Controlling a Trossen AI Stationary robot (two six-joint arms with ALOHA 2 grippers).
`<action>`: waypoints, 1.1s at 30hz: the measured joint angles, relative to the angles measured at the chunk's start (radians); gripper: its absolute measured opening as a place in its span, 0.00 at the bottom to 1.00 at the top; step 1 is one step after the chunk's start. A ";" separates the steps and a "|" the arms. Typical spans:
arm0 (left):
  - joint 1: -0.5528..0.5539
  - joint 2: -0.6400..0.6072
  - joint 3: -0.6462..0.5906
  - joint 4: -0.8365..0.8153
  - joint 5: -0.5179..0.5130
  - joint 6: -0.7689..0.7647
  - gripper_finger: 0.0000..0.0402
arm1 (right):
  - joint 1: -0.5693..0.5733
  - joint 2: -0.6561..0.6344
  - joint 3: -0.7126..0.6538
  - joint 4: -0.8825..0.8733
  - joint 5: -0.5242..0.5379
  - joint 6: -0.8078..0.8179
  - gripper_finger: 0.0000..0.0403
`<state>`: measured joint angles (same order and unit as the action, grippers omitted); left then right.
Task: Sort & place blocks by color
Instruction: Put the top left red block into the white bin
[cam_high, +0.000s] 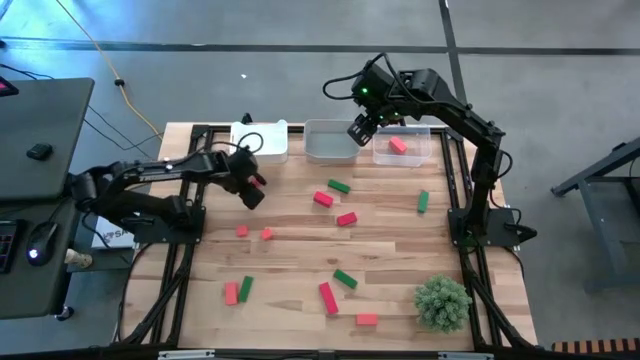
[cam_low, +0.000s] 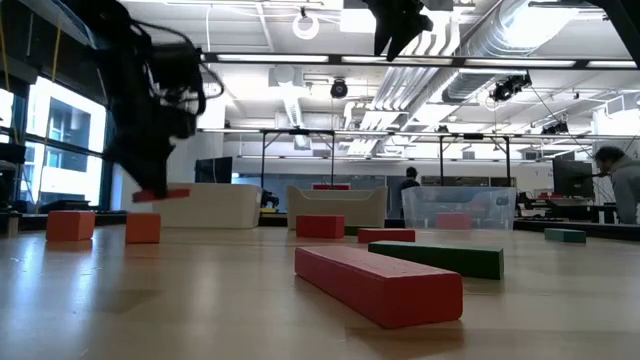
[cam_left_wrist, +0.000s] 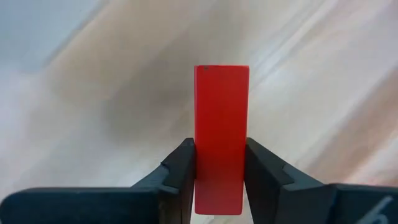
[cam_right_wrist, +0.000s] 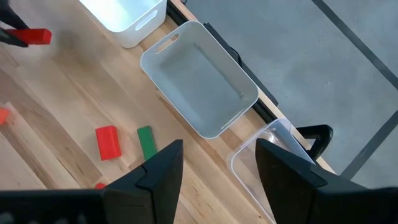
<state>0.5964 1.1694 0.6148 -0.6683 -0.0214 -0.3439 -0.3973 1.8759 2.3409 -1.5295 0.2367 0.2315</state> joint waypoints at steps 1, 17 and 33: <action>0.000 -0.021 0.009 -0.003 0.003 0.000 0.21 | 0.000 0.000 0.000 0.000 0.000 0.001 0.47; 0.006 -0.170 0.189 0.213 -0.037 0.153 0.22 | 0.000 0.000 0.000 0.011 0.052 0.040 0.47; 0.173 -0.151 0.222 0.528 -0.139 0.517 0.22 | -0.002 0.000 0.000 0.157 0.052 -0.040 0.47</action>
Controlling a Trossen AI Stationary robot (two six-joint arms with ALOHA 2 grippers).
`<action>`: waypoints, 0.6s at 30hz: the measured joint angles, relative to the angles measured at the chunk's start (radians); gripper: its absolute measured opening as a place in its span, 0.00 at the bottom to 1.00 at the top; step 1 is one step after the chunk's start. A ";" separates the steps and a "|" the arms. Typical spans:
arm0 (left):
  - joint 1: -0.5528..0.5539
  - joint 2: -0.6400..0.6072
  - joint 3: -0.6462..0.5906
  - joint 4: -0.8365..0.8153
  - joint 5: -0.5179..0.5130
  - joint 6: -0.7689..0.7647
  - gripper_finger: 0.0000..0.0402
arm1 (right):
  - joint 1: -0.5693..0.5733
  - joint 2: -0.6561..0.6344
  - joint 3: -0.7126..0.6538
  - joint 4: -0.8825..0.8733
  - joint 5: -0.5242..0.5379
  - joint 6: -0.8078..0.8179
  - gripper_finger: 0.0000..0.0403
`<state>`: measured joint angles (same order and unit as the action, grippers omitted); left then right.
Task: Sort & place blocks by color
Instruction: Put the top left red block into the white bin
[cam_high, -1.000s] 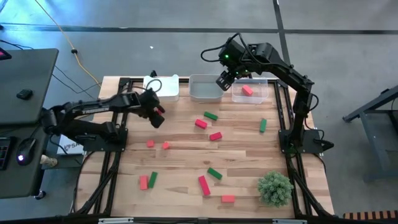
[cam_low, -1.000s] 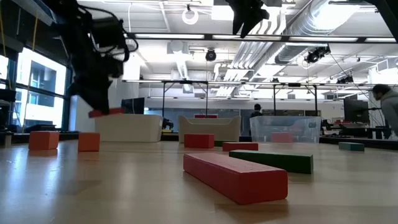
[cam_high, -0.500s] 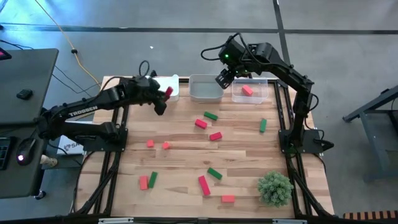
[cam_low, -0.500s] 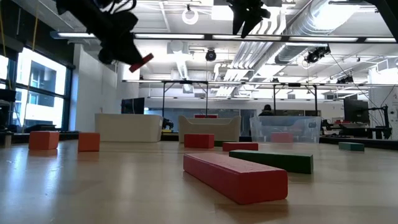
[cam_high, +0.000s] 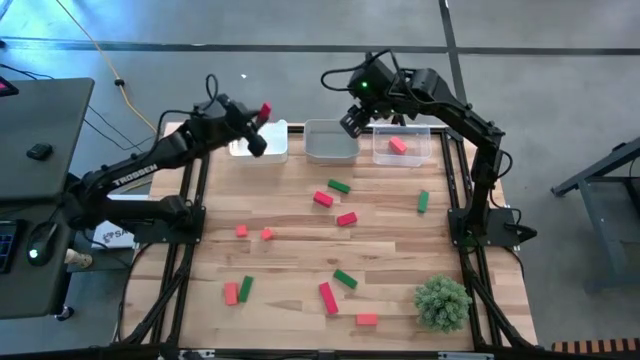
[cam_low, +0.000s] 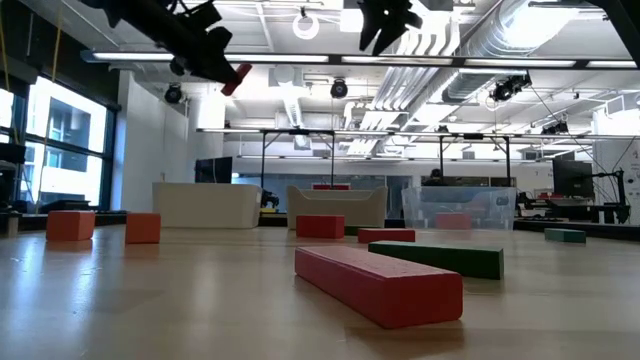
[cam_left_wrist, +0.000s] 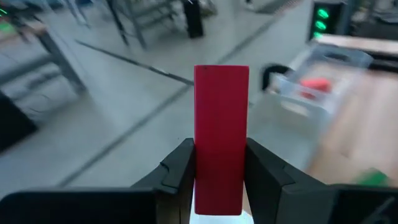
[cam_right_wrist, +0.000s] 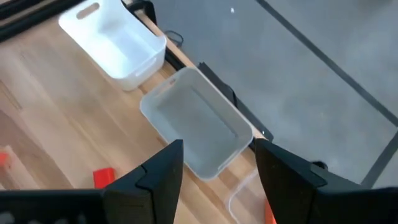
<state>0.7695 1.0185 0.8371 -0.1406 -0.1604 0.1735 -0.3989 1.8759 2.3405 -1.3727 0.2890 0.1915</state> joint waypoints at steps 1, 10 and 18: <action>0.014 0.005 0.000 0.026 -0.002 0.016 0.22 | 0.000 0.000 0.000 0.007 0.000 -0.010 0.47; 0.133 0.075 0.001 0.096 0.034 0.083 0.22 | 0.000 0.000 0.000 0.046 0.000 -0.061 0.47; 0.180 0.216 0.001 0.084 0.060 0.052 0.22 | 0.000 0.000 0.000 0.063 0.001 -0.129 0.47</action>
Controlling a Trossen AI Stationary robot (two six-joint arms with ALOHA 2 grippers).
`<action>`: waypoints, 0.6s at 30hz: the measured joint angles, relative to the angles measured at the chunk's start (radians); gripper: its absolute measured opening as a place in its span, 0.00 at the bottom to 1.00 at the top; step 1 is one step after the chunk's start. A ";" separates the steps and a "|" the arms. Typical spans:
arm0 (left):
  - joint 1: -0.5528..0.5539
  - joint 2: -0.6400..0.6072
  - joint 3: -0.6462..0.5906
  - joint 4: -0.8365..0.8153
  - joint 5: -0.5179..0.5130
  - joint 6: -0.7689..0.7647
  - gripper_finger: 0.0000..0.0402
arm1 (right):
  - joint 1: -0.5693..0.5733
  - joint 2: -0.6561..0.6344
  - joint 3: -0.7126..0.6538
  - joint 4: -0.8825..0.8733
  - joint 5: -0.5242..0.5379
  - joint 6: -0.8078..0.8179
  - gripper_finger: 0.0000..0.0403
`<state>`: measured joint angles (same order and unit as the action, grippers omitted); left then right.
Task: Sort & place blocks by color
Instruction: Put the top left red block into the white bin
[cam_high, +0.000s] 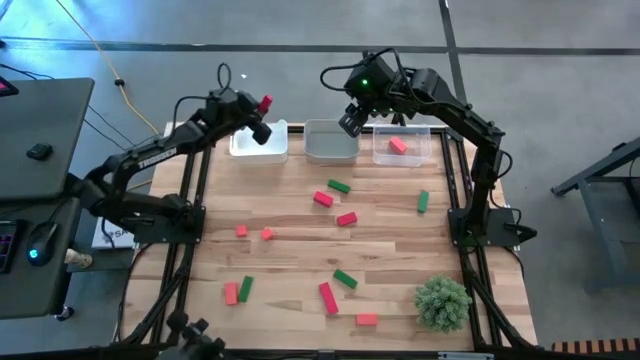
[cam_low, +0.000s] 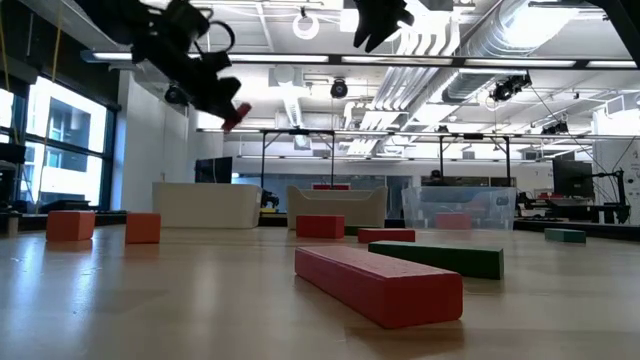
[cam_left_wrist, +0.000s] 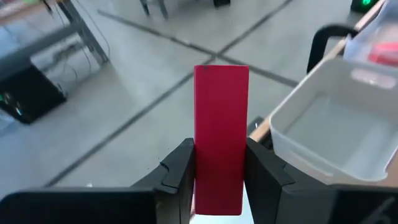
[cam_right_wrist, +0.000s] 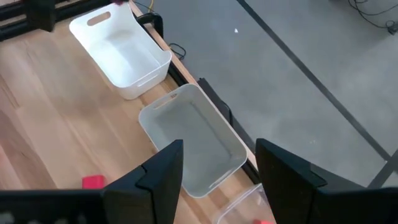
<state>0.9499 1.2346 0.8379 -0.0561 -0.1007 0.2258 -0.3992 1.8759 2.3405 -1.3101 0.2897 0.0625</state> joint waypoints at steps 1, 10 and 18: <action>0.003 0.016 0.000 -0.003 0.000 -0.012 0.22 | 0.000 0.000 0.000 0.000 0.000 -0.004 0.47; 0.021 0.151 0.000 -0.044 0.012 -0.141 0.22 | 0.000 0.000 0.000 -0.001 0.000 -0.044 0.47; 0.027 0.193 0.000 -0.128 0.015 -0.291 0.22 | 0.000 0.001 0.000 -0.003 0.000 -0.045 0.47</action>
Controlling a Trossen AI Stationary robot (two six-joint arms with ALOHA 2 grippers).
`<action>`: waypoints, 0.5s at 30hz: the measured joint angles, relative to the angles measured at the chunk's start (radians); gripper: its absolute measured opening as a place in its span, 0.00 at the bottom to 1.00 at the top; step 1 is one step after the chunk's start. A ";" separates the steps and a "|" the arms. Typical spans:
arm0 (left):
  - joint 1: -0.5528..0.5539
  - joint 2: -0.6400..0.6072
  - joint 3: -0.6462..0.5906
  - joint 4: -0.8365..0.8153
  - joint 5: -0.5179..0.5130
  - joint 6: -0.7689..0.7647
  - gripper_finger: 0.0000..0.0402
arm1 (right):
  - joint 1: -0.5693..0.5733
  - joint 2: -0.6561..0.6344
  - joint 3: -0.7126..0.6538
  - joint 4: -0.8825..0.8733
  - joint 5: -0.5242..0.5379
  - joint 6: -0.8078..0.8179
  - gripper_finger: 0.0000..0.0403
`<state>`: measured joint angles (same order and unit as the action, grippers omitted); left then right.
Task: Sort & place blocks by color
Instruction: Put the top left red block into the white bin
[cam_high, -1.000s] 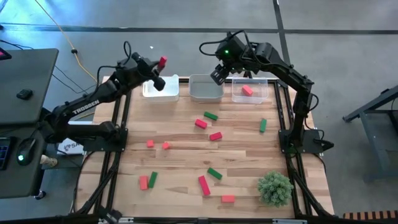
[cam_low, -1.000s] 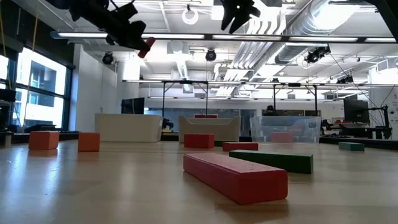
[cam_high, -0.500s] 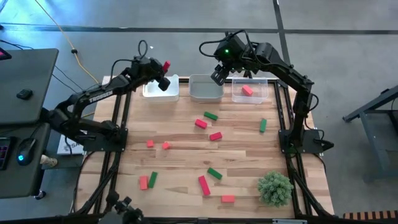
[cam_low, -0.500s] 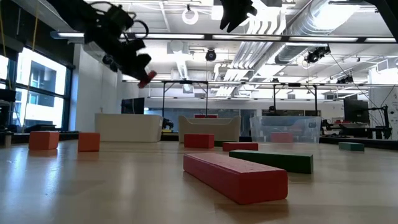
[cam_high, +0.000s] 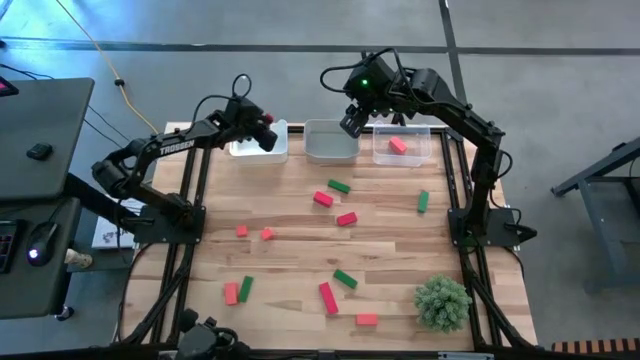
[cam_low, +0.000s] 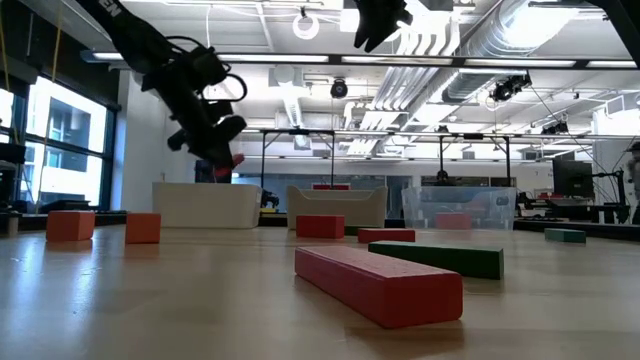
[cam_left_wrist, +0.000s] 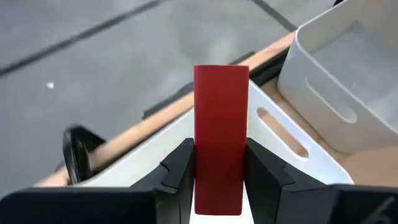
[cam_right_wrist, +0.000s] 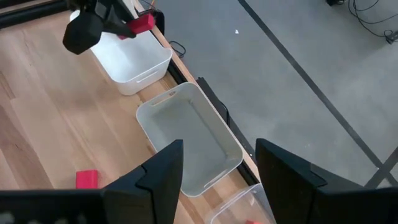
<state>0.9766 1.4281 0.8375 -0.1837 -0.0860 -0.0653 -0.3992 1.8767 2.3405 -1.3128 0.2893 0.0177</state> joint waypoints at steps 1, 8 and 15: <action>-0.002 0.000 0.000 -0.012 0.000 -0.014 0.22 | 0.000 0.000 0.000 0.000 0.000 0.000 0.47; -0.002 0.001 0.000 -0.068 0.003 -0.113 0.22 | 0.000 0.000 0.000 0.000 0.000 0.008 0.47; -0.002 0.063 0.000 -0.086 0.010 -0.212 0.22 | 0.000 0.000 0.000 0.001 0.000 0.027 0.47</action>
<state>0.9749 1.4911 0.8375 -0.2694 -0.0756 -0.2775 -0.3992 1.8767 2.3405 -1.3121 0.2890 0.0452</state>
